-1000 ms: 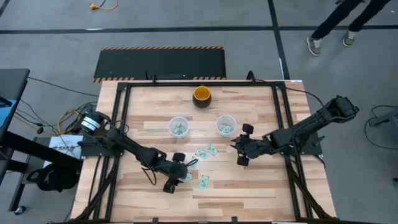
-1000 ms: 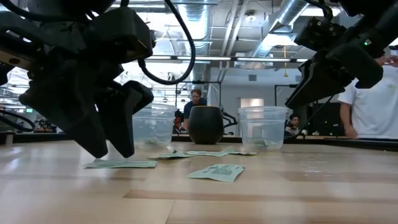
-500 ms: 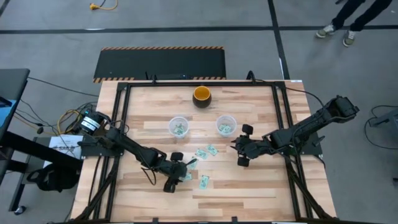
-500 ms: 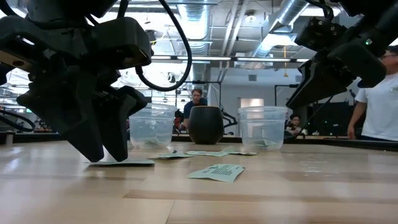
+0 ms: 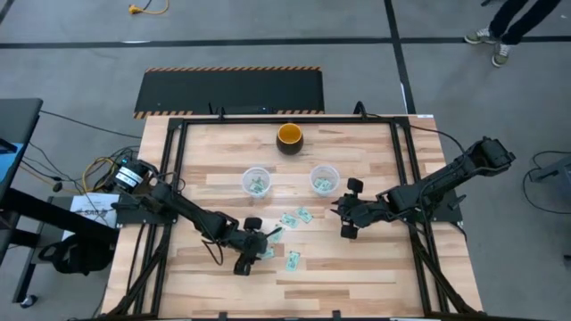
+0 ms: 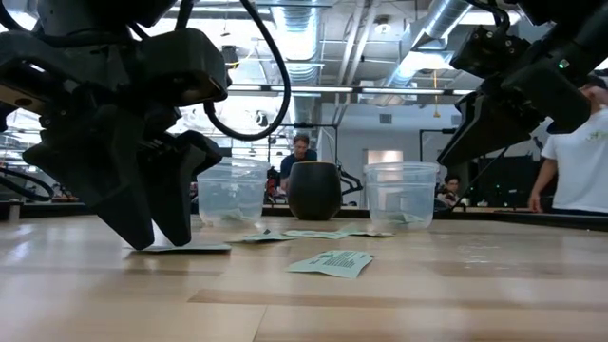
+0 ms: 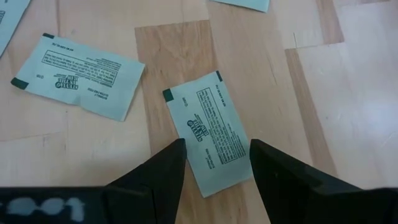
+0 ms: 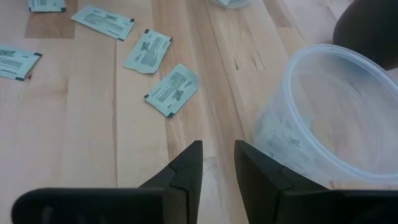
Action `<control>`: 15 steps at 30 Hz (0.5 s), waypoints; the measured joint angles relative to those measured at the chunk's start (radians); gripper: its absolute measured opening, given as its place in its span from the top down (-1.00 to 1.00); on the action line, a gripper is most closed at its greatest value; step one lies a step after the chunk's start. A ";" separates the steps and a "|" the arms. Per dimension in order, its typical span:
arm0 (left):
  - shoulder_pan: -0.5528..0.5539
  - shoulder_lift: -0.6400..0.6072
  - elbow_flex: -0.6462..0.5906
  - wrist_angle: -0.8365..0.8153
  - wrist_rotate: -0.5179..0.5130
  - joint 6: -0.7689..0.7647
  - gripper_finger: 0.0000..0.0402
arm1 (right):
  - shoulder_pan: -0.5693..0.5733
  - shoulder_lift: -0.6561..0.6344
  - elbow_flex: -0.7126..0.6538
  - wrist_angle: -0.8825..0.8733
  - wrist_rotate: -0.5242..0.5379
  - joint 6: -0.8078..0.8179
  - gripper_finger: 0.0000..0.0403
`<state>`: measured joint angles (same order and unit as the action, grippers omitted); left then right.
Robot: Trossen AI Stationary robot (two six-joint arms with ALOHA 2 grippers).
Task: Pick and place Stevia / Truvia into bins
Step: Put the stevia packet into the left transparent container
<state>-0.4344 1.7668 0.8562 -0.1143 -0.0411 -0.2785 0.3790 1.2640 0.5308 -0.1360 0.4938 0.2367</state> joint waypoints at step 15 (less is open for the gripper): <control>0.041 -0.002 0.002 -0.080 0.004 0.038 0.12 | 0.000 0.000 0.000 0.000 0.000 0.000 0.57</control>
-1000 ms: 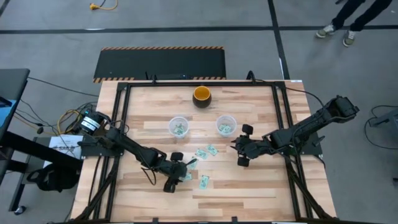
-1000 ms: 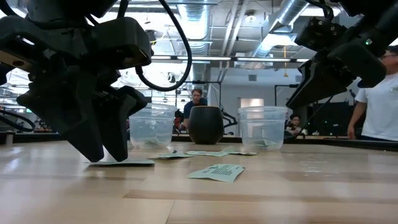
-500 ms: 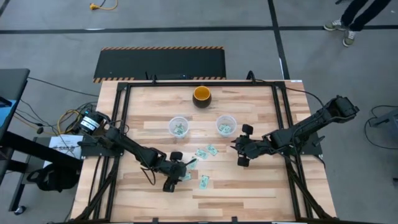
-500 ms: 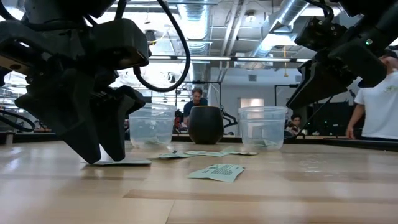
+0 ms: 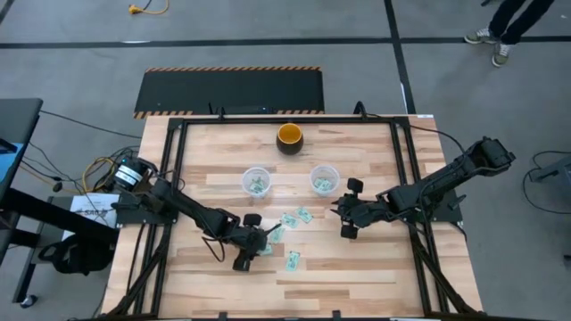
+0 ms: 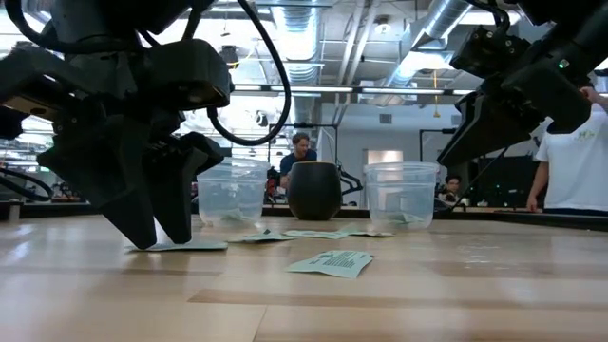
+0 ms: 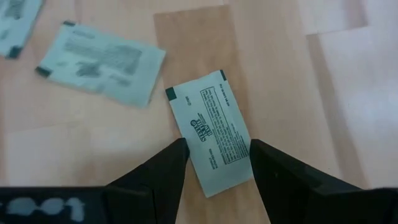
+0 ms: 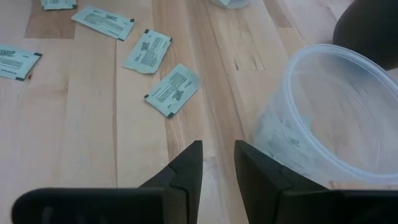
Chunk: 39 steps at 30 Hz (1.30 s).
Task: Pick and place Stevia / Truvia into bins
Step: Put the stevia packet into the left transparent container
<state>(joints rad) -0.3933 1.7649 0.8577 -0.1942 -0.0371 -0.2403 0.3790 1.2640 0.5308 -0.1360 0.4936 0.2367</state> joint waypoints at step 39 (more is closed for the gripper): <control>0.023 -0.068 0.128 -0.251 -0.160 0.169 0.94 | 0.000 0.000 0.000 0.002 0.000 0.000 0.57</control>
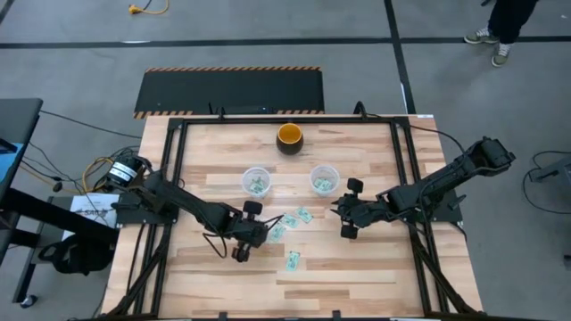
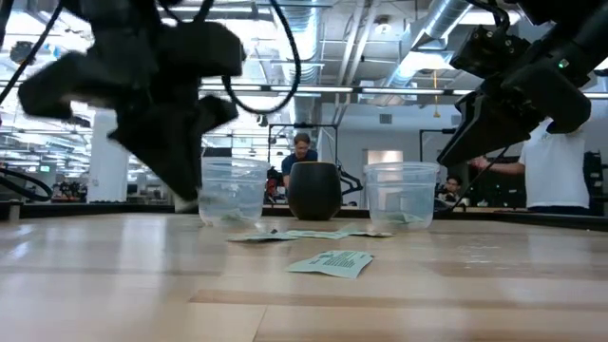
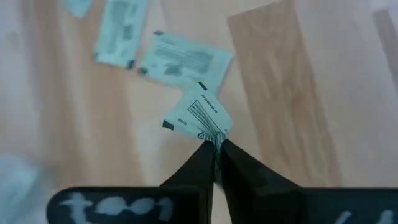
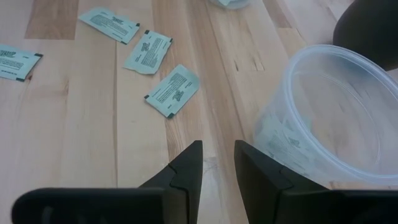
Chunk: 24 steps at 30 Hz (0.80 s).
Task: Pick and place Stevia / Truvia into bins
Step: Put the stevia packet into the left transparent container
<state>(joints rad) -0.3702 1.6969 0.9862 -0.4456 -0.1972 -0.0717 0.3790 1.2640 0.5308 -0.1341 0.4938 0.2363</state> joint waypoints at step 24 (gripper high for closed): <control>0.182 -0.123 0.233 -0.418 -0.396 0.263 0.93 | 0.000 0.000 0.000 0.008 0.000 0.000 0.57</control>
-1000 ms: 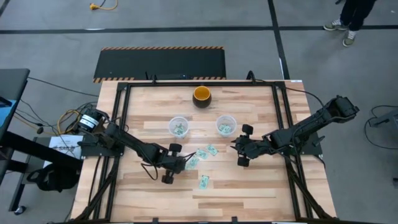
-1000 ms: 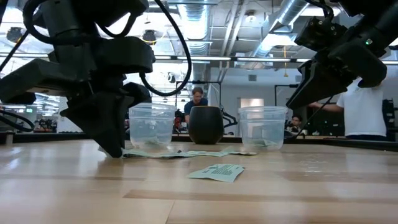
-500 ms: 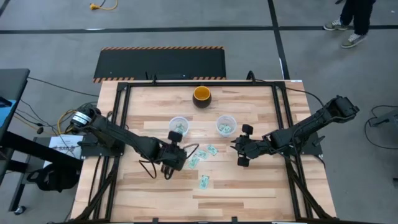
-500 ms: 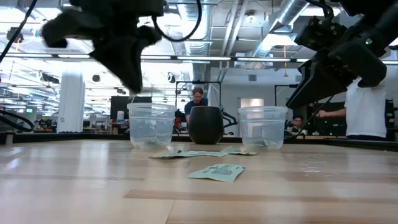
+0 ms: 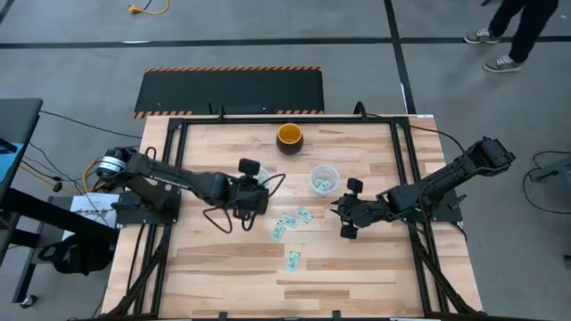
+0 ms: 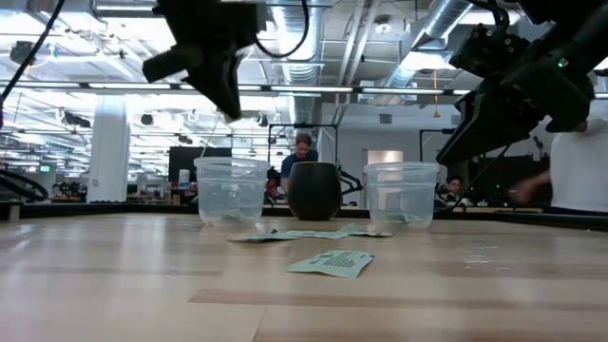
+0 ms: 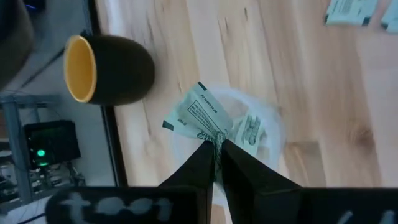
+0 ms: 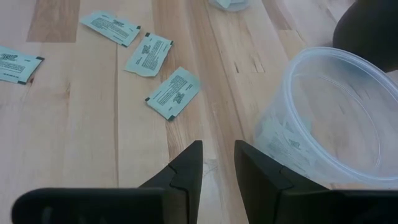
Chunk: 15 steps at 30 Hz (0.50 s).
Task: Pick and place Stevia / Truvia into bins
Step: Put the stevia packet into the left transparent container
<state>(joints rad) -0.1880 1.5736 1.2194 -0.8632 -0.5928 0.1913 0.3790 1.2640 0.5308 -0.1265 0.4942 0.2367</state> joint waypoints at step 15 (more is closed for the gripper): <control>0.160 0.001 0.000 -0.048 0.156 0.053 0.92 | 0.000 0.000 0.000 -0.001 0.000 0.000 0.57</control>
<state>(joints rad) -0.0276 1.5742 1.2194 -0.9112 -0.4372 0.2447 0.3790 1.2640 0.5308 -0.1272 0.4942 0.2367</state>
